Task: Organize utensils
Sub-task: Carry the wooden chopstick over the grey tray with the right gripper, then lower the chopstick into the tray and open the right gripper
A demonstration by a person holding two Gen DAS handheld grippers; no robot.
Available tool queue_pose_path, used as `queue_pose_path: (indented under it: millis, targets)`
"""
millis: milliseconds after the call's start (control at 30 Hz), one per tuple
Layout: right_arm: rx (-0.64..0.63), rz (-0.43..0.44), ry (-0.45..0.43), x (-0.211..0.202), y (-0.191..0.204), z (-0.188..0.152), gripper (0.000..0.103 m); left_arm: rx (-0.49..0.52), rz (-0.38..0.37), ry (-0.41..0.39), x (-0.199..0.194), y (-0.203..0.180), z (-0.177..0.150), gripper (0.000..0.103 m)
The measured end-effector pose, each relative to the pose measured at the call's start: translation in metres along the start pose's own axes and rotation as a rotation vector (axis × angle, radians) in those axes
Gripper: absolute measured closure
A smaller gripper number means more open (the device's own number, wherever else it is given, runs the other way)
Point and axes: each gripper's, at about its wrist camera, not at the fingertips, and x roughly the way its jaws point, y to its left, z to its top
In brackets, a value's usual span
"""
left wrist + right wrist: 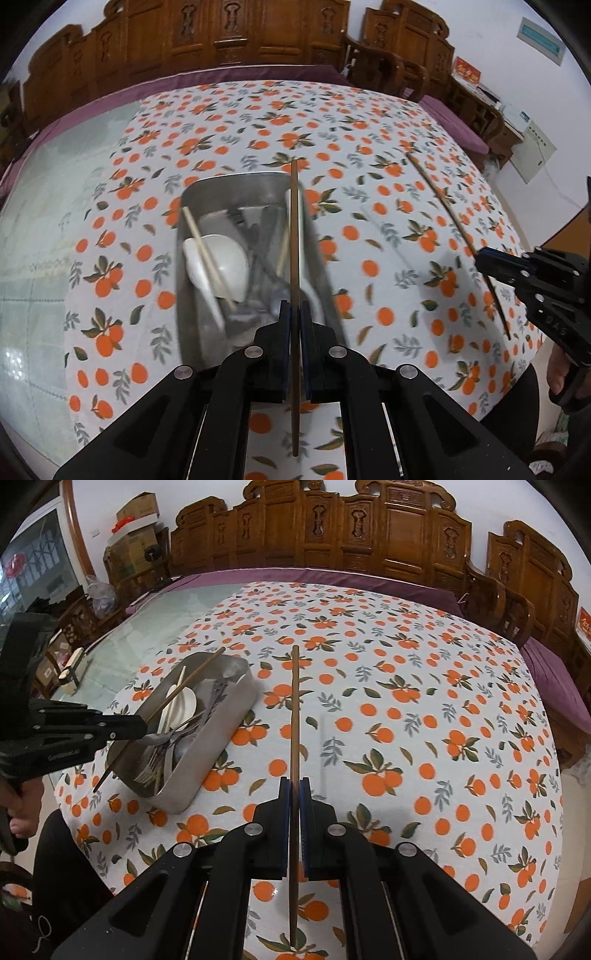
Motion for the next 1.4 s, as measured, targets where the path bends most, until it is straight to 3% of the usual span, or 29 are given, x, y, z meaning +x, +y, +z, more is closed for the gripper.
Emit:
queue_pose_path:
  millis: [433,667,1067,1400]
  targets:
    - [-0.003,-0.006,0.022,0.007,-0.001,0.000,0.097,-0.028,0.033,0.072,0.041,0.027,0.007,0.099]
    - [-0.005,-0.006,0.030,0.009,-0.002,-0.002,0.097,-0.025,0.030,0.071,0.050,0.026,0.012,0.099]
    - [-0.022,0.012,0.030,0.011,0.011,0.003,0.097,-0.021,0.018,0.061,0.049,0.027,0.017,0.098]
    - [-0.046,0.047,0.015,0.014,0.038,0.018,0.097,-0.039,0.009,-0.016,0.011,0.038,0.011,0.090]
